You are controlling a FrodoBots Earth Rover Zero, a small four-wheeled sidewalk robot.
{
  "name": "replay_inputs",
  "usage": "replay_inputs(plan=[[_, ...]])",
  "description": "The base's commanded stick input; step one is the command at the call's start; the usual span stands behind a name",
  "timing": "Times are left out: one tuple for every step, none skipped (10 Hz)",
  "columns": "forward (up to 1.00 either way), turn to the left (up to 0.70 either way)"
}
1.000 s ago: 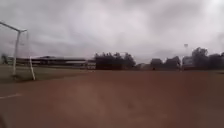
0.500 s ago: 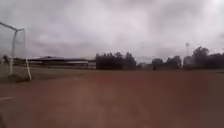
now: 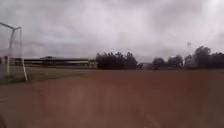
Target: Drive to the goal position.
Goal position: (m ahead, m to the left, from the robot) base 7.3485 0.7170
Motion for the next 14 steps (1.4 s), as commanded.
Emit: replay_inputs(plan=[[0.7, 0.0], [0.7, 0.0], [0.7, 0.0], [0.7, 0.0], [0.7, 0.0], [0.7, 0.0], [0.7, 0.0], [0.7, 0.0], [0.7, 0.0], [0.7, 0.0], [0.7, 0.0], [0.7, 0.0], [0.7, 0.0], [0.7, 0.0]])
